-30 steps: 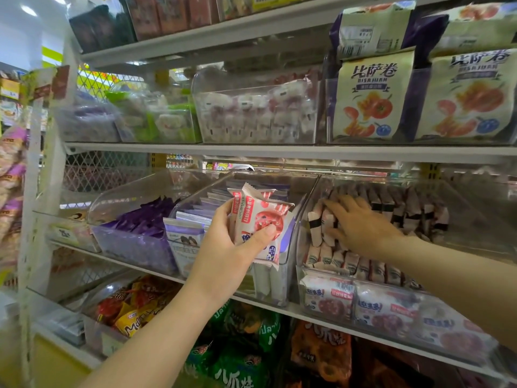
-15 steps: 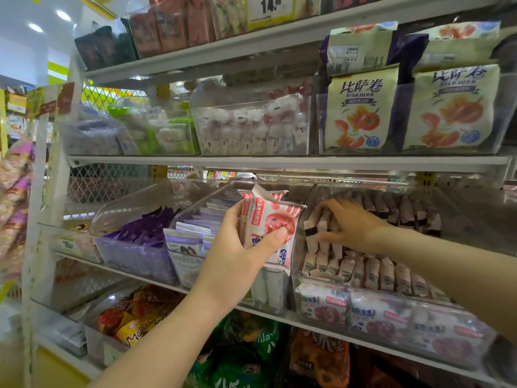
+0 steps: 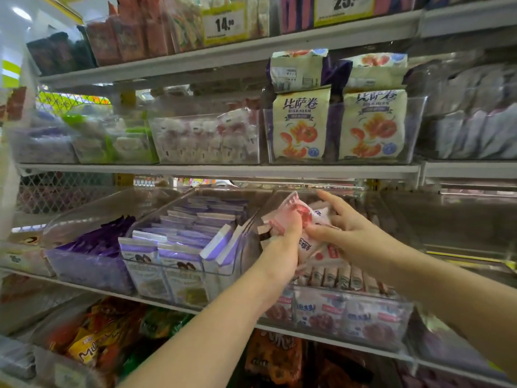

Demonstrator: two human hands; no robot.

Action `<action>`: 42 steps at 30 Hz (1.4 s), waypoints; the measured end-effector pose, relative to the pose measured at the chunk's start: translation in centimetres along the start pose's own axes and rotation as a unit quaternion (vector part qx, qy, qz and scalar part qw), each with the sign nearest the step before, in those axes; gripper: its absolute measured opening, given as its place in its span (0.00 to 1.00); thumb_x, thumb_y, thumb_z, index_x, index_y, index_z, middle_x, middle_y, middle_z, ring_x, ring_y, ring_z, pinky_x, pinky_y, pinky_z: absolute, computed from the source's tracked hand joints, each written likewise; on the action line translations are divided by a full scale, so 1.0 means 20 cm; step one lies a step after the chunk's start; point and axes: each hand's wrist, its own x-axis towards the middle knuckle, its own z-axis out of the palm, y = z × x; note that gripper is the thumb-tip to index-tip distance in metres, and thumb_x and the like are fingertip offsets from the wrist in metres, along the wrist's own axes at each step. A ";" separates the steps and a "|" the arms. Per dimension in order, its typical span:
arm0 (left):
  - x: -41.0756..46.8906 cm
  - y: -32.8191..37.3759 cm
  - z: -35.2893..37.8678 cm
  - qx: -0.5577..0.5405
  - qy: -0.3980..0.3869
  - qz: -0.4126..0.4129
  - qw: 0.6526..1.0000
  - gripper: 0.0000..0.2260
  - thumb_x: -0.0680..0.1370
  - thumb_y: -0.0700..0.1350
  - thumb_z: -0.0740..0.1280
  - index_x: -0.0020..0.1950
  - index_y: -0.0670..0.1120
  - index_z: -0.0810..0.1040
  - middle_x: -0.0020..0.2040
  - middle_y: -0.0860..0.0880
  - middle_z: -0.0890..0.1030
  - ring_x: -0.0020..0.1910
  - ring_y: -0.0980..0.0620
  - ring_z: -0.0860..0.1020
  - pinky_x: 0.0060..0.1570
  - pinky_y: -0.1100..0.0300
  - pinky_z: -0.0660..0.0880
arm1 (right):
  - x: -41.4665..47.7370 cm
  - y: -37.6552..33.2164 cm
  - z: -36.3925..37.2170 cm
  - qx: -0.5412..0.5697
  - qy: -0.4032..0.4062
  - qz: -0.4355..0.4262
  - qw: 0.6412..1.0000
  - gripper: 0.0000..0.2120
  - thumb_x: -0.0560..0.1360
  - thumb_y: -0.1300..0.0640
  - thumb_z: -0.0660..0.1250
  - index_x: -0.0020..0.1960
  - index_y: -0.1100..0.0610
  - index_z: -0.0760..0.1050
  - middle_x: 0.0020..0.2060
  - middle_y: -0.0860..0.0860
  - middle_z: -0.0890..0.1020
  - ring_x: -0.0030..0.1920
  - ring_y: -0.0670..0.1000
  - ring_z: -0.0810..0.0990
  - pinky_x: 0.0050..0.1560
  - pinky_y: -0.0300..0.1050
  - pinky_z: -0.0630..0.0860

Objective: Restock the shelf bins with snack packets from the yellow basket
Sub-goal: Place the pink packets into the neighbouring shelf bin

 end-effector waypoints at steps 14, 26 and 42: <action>0.29 -0.08 -0.06 0.664 0.079 0.209 0.713 0.23 0.77 0.54 0.64 0.71 0.53 0.66 0.69 0.50 0.67 0.67 0.45 0.64 0.64 0.49 0.64 | 0.29 0.15 -0.02 -0.583 0.104 0.109 0.798 0.31 0.76 0.43 0.64 0.71 0.54 0.54 0.67 0.58 0.62 0.59 0.62 0.74 0.47 0.52 0.72; 0.43 -0.14 -0.06 0.679 0.068 0.253 0.685 0.31 0.73 0.63 0.65 0.73 0.54 0.64 0.67 0.52 0.69 0.69 0.47 0.64 0.73 0.46 0.48 | 0.33 0.15 -0.21 -0.620 -0.105 0.041 0.777 0.35 0.75 0.48 0.68 0.77 0.47 0.54 0.72 0.52 0.61 0.68 0.56 0.69 0.65 0.49 0.70; 0.61 -0.12 -0.09 0.706 -0.005 0.210 0.676 0.29 0.78 0.57 0.61 0.76 0.52 0.55 0.75 0.50 0.58 0.73 0.47 0.56 0.70 0.51 0.55 | 0.41 0.16 -0.16 -0.584 -0.089 0.101 0.801 0.23 0.75 0.55 0.68 0.68 0.56 0.68 0.61 0.55 0.76 0.58 0.56 0.77 0.59 0.51 0.76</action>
